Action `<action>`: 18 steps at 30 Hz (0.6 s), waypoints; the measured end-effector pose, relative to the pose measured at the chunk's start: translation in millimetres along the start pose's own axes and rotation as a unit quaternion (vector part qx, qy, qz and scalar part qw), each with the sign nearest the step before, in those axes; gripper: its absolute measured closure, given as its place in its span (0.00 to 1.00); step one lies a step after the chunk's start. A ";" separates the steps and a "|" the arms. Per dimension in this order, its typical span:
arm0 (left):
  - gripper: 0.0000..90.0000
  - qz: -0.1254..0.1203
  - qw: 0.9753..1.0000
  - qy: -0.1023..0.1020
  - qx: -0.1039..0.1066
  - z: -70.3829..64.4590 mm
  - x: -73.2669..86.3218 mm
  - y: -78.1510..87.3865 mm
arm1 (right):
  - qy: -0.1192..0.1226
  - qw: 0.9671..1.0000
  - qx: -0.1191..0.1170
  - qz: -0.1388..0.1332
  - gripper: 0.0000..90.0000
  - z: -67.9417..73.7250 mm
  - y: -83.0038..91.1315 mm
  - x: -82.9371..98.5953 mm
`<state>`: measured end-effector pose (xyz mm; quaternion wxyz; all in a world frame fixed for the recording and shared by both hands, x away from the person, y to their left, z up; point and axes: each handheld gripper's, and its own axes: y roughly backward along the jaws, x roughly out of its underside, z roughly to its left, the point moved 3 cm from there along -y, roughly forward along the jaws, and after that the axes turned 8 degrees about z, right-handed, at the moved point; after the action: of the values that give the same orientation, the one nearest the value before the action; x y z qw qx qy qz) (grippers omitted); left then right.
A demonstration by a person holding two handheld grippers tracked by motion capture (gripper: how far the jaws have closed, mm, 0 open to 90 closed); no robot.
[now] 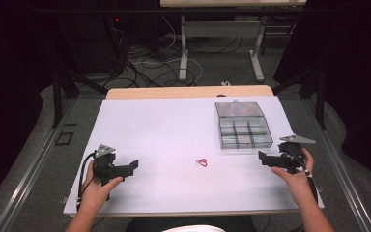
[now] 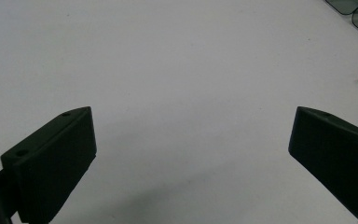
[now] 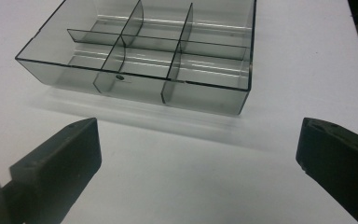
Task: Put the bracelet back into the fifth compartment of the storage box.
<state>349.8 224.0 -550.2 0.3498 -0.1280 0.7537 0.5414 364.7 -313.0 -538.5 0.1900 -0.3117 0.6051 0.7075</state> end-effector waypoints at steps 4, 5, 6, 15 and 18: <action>0.01 0.003 1.000 -0.004 -0.001 -1.4 0.2 0.8 | 0.005 1.000 -0.006 0.002 0.00 1.0 -0.4 2.2; 0.01 0.002 1.000 -0.006 -0.001 -1.9 0.1 0.8 | 0.004 1.000 -0.008 0.001 0.00 1.3 -0.3 2.1; 0.01 0.004 1.000 -0.006 -0.001 -2.6 0.0 1.3 | 0.004 1.000 -0.008 0.001 0.00 1.3 -0.3 2.1; 0.00 0.004 1.000 -0.019 0.000 -5.6 1.1 4.9 | 0.016 1.000 -0.015 0.007 0.02 6.4 -0.6 2.4; 0.00 0.002 1.000 -0.018 0.002 -6.9 1.6 5.4 | 0.030 0.999 -0.011 0.003 0.04 10.5 1.6 1.1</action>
<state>342.9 220.1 -546.1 0.3623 -0.1161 0.7486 0.5430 360.7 -303.2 -537.3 0.1666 -0.3331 0.6031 0.7053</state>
